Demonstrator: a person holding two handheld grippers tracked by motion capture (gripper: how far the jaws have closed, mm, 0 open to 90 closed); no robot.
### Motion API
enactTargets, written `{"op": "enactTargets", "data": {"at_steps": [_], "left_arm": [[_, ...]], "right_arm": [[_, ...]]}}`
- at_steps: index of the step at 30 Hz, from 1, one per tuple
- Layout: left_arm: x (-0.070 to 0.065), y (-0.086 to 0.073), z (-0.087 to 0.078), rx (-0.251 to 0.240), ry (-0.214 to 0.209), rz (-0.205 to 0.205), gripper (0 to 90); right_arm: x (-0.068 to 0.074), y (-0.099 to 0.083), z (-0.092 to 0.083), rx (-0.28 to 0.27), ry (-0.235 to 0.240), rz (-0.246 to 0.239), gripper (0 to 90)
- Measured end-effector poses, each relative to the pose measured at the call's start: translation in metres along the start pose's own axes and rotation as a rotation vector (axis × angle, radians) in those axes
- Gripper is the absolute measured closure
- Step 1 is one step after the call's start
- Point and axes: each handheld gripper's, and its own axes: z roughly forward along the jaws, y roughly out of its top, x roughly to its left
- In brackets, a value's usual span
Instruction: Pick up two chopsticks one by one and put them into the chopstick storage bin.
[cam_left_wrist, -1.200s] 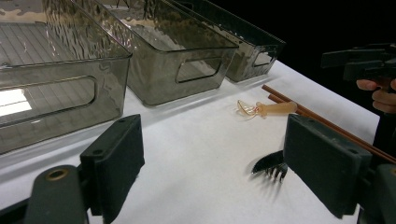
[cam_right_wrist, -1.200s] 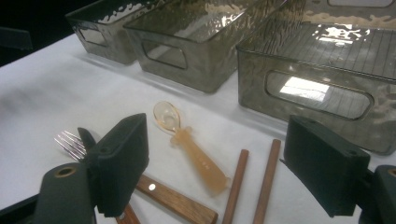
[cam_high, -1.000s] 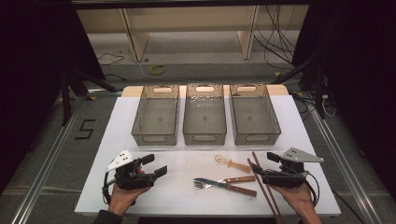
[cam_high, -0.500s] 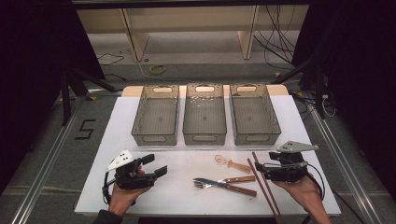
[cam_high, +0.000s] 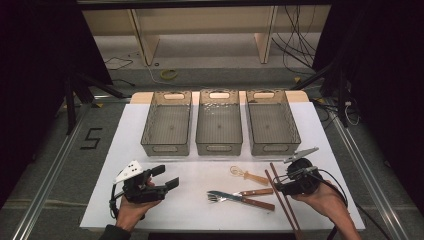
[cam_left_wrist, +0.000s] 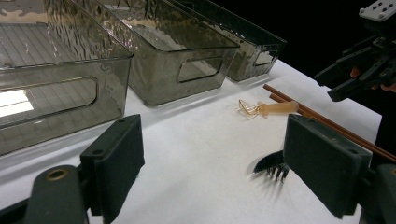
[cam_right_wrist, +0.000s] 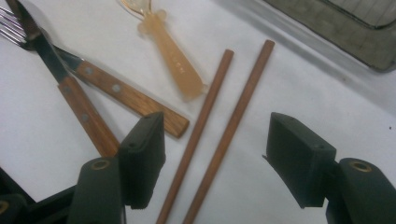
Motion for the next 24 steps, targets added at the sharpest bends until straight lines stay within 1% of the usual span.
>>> {"op": "enactTargets", "data": {"at_steps": [1,3,4,5,7,9,12,15,17,18,20,23,24], "left_arm": [[0.000,0.000,0.000,0.000,0.000,0.000,19.4],[0.000,0.000,0.000,0.000,0.000,0.000,19.4],[0.000,0.000,0.000,0.000,0.000,0.001,19.4],[0.000,0.000,0.000,0.001,0.000,0.002,19.4],[0.000,0.000,0.000,0.001,-0.001,0.000,19.4],[0.000,0.000,0.000,0.002,-0.003,0.001,19.4],[-0.001,0.000,0.000,0.002,-0.004,0.002,19.4],[-0.001,0.000,0.000,0.000,-0.005,0.002,19.4],[-0.001,0.001,0.000,-0.001,-0.006,0.003,19.4],[-0.001,0.001,0.000,-0.002,-0.006,0.003,19.4],[-0.001,0.001,0.000,-0.001,-0.006,0.003,19.4],[-0.001,0.001,0.000,-0.001,-0.006,0.004,19.4],[-0.001,0.001,0.000,-0.001,-0.006,0.004,19.4]], "right_arm": [[0.000,0.000,0.001,0.007,-0.008,-0.001,38.8],[-0.002,0.001,0.002,0.025,-0.006,0.004,40.0],[-0.003,0.001,0.002,0.038,-0.005,-0.002,40.4],[-0.003,0.002,0.003,0.057,-0.002,0.002,40.5],[-0.004,0.002,0.006,0.094,-0.001,-0.009,43.6],[-0.005,0.002,0.008,0.111,0.005,-0.012,44.8],[-0.004,0.003,0.012,0.141,-0.003,-0.010,45.8],[-0.004,0.003,0.017,0.176,-0.024,-0.014,49.8],[-0.004,0.003,0.019,0.191,-0.024,-0.016,52.1],[-0.004,0.003,0.020,0.202,-0.022,-0.024,53.6],[-0.004,0.002,0.022,0.222,-0.016,-0.022,55.9],[-0.003,0.000,0.024,0.246,-0.022,-0.031,59.9],[-0.004,0.000,0.024,0.252,-0.014,-0.035,61.0]]}}
